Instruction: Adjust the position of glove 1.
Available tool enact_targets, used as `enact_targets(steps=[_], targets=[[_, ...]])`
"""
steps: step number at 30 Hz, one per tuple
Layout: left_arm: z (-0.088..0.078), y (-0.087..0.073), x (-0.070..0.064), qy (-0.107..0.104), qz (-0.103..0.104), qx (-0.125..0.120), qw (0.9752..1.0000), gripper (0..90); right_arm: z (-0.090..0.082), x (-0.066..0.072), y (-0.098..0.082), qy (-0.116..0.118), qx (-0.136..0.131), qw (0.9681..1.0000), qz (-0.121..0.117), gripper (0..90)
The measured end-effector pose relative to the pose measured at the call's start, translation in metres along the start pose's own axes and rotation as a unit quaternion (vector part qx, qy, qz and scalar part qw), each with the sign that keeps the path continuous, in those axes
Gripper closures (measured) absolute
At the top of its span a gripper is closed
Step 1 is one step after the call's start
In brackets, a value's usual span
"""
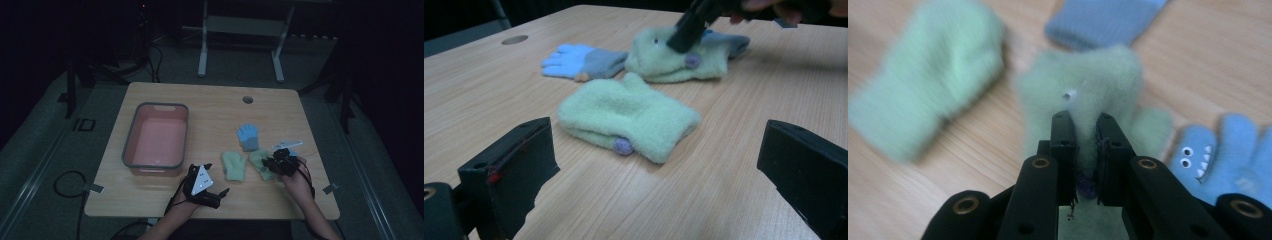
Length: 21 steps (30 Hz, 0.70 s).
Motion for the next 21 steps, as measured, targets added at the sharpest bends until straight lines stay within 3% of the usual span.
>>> enact_targets(steps=[2,8,11,15,21], targets=[[0.0,0.0,0.0,0.0,-0.001,-0.001,1.0,2.4,-0.012,-0.001,0.008,-0.013,-0.013,0.9996,0.021,81.0],[0.0,0.0,0.001,0.005,0.001,-0.002,1.0,2.4,-0.028,-0.001,0.015,-0.048,-0.019,0.9979,0.038,81.0],[-0.001,0.001,0.001,0.008,0.0,-0.004,1.0,2.4,-0.029,-0.003,0.013,-0.056,-0.017,0.9957,0.071,81.0],[-0.001,0.001,0.002,0.008,-0.001,-0.004,1.0,2.5,-0.031,-0.004,0.008,-0.054,-0.034,0.9883,0.139,81.0],[-0.001,0.001,0.001,0.006,0.0,-0.004,1.0,2.5,-0.025,0.007,-0.001,-0.049,-0.042,0.9823,0.176,80.9]])
Point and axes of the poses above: each handheld gripper's, and its own axes: z roughly forward along the jaws, y roughly out of its top, x roughly to its left, the point moved 9 cm from there along z, roughly forward along the jaws, and after that the axes turned 8 degrees about -y, right-handed, at the moved point
